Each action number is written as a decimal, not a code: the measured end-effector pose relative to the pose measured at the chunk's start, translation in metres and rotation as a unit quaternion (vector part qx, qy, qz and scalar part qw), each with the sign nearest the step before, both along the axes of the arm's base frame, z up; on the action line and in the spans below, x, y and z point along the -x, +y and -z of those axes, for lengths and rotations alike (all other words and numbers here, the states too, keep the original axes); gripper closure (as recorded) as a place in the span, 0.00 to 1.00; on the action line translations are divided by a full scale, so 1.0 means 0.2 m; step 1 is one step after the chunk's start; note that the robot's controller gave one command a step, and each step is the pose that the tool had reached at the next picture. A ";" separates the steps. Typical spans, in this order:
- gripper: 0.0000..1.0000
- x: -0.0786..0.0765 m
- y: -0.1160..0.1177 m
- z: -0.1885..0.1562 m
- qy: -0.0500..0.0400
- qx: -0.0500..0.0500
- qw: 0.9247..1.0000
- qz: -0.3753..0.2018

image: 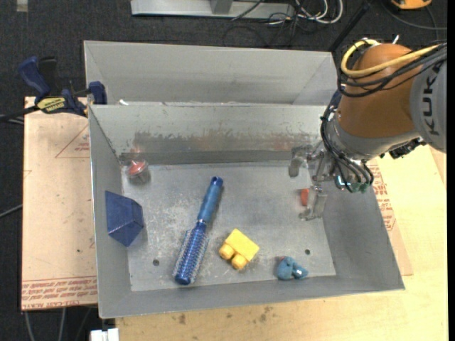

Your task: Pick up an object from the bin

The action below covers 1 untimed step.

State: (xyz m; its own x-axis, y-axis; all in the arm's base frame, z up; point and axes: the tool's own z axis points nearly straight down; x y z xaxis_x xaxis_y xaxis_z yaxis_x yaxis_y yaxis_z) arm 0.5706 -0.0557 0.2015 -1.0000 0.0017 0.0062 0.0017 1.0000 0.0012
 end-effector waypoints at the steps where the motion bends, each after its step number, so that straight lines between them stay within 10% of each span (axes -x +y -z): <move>1: 0.00 -0.07 -0.46 0.66 -0.010 -0.001 0.998 0.063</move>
Offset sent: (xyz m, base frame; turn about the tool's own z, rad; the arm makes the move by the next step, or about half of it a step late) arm 0.0108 -0.0922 -0.1315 0.1200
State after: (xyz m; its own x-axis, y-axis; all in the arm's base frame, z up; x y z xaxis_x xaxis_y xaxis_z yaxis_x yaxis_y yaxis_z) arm 0.5850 -0.1473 0.0704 -0.9918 0.1269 -0.0127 0.1268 0.9919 0.0045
